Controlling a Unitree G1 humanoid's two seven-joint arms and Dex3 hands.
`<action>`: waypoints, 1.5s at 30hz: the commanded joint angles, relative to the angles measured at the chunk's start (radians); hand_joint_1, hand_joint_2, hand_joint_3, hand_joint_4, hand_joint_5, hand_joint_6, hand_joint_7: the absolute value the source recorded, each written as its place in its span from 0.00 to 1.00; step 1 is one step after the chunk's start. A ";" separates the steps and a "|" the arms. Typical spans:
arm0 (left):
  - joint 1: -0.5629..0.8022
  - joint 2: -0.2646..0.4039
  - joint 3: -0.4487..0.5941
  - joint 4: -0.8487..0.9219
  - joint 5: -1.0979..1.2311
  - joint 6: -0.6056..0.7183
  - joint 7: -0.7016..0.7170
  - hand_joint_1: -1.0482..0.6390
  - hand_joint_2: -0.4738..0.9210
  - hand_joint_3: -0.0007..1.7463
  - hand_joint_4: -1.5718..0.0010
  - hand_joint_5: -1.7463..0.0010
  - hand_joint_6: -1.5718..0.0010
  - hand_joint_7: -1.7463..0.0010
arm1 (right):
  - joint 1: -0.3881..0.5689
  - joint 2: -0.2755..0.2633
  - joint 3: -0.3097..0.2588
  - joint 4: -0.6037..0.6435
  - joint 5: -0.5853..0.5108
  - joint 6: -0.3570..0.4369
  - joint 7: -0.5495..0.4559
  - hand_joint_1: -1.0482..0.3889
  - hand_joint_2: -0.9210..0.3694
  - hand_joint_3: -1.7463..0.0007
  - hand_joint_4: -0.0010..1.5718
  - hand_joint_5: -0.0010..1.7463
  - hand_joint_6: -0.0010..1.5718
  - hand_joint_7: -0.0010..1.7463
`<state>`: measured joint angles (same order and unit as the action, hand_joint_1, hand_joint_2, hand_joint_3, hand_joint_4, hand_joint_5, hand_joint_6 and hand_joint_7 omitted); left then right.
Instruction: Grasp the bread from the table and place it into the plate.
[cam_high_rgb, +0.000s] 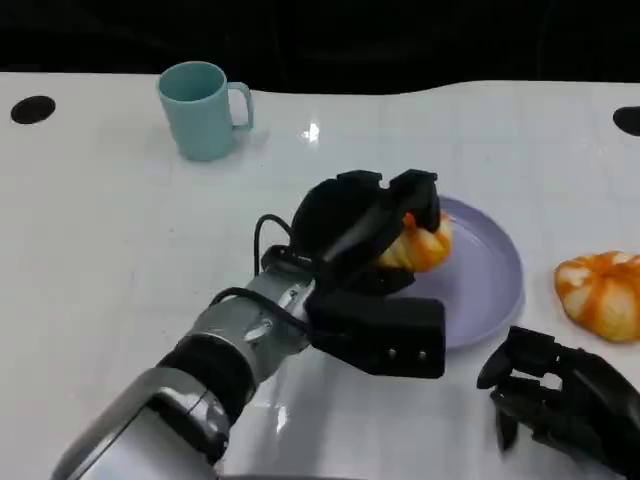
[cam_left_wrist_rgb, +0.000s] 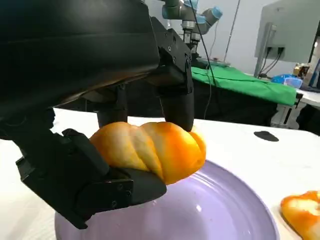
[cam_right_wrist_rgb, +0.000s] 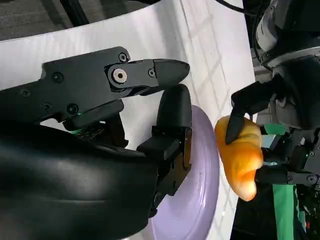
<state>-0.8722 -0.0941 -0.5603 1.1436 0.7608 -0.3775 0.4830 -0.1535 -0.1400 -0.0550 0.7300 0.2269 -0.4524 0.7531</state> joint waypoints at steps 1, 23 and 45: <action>-0.037 -0.013 0.005 0.030 -0.022 -0.018 -0.004 0.46 0.79 0.54 0.51 0.00 0.58 0.15 | 0.025 -0.017 0.008 0.009 -0.021 0.022 -0.009 0.36 0.00 0.84 0.42 1.00 0.41 0.80; -0.091 0.004 -0.113 0.003 0.028 0.173 -0.343 0.09 1.00 0.38 1.00 0.97 1.00 0.91 | 0.028 -0.018 0.017 -0.007 -0.012 0.032 -0.012 0.36 0.00 0.84 0.42 1.00 0.41 0.80; 0.066 0.153 -0.048 -0.325 -0.047 0.147 -0.452 0.09 1.00 0.38 0.98 0.97 1.00 0.91 | 0.019 -0.020 0.016 0.015 -0.017 0.008 -0.014 0.35 0.00 0.84 0.42 1.00 0.41 0.81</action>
<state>-0.8288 0.0233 -0.6229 0.8858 0.7226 -0.2382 0.0559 -0.1517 -0.1415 -0.0407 0.7268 0.2279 -0.4632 0.7444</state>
